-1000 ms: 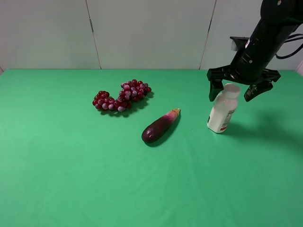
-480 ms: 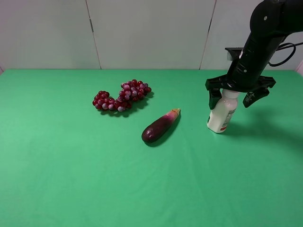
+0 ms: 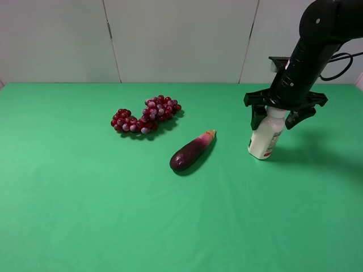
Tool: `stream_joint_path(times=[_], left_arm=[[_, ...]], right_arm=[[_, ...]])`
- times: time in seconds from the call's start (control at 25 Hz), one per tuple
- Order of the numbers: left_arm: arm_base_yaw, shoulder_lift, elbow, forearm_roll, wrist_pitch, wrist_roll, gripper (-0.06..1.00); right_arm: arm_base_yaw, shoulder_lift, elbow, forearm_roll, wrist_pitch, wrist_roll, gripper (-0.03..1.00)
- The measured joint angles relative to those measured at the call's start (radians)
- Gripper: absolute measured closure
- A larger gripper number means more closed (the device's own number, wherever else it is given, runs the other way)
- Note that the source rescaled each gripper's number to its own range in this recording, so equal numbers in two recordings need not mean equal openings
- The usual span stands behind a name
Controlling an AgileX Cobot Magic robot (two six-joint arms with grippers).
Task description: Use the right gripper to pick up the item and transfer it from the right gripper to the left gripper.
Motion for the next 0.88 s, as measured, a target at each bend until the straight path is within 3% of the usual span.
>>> stream_joint_path(times=[0.04,0.88], left_arm=[[0.0,0.0,0.0,0.0,0.0,0.0,0.21],[0.0,0.0,0.0,0.0,0.0,0.0,0.21]], right_arm=[[0.002,0.0,0.0,0.0,0.003,0.0,0.97],[0.002,0.0,0.0,-0.011,0.03,0.0,0.96]])
